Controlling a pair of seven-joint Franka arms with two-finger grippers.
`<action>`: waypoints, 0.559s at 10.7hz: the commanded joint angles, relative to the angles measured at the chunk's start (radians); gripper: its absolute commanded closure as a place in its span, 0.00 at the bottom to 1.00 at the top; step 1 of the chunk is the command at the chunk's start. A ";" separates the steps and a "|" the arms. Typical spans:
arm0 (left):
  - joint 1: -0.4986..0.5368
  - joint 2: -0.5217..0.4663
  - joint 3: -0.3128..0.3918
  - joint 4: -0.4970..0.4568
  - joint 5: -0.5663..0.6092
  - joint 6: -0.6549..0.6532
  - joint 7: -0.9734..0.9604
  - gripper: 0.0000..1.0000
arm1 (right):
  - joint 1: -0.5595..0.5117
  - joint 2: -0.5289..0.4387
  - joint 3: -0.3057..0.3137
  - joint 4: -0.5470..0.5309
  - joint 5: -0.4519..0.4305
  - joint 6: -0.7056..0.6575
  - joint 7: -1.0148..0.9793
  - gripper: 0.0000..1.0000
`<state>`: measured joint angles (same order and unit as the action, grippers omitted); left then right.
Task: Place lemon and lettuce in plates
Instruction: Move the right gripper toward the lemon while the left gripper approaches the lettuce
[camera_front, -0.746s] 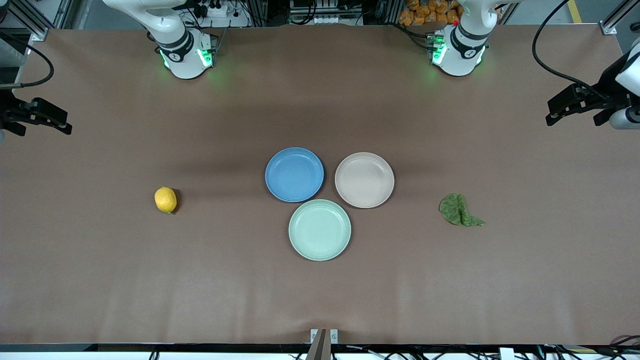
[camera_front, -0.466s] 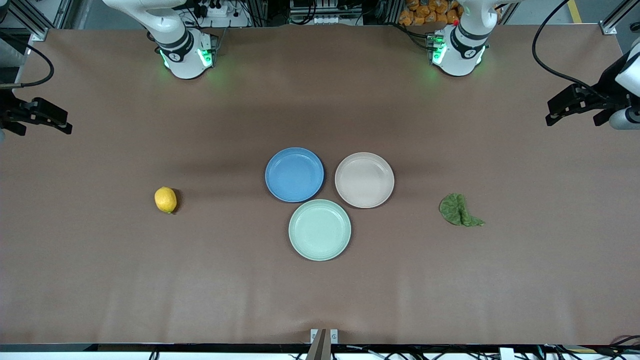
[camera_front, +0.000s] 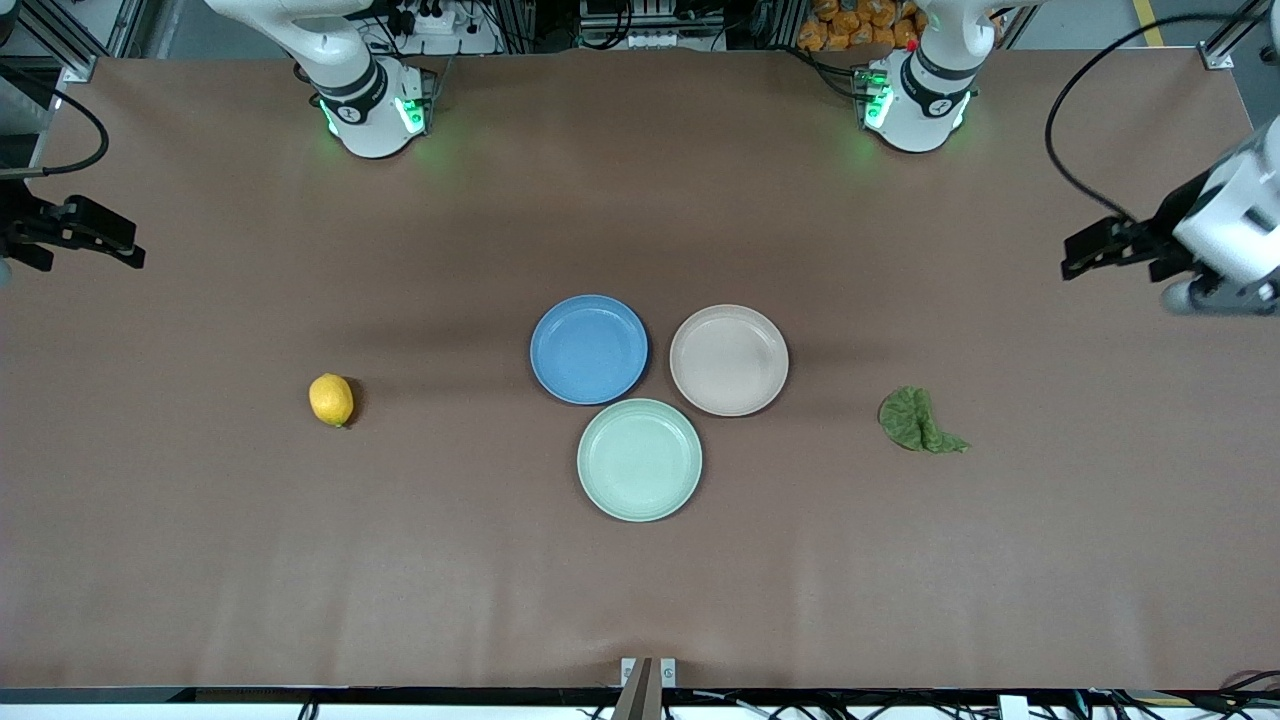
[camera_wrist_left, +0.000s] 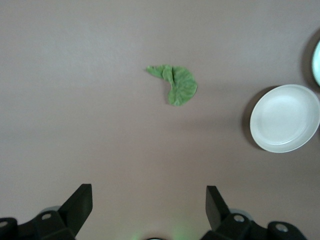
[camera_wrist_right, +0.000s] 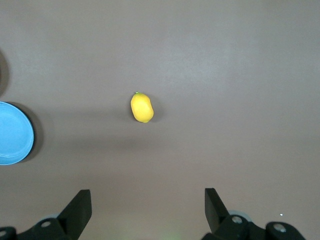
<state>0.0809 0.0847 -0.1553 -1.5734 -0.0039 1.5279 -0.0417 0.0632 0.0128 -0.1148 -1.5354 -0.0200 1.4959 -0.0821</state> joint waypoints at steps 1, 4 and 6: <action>0.005 0.001 -0.003 -0.090 0.001 0.081 0.013 0.00 | -0.020 0.022 0.015 0.011 0.005 -0.020 0.010 0.00; 0.006 0.036 -0.003 -0.197 0.004 0.207 0.008 0.00 | -0.013 0.062 0.015 -0.017 0.006 -0.017 0.010 0.00; 0.005 0.073 -0.001 -0.264 0.013 0.328 -0.004 0.00 | 0.000 0.126 0.017 -0.023 0.034 0.010 0.009 0.00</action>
<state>0.0814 0.1459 -0.1543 -1.7839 -0.0039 1.7782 -0.0418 0.0642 0.0960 -0.1091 -1.5598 -0.0096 1.4896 -0.0822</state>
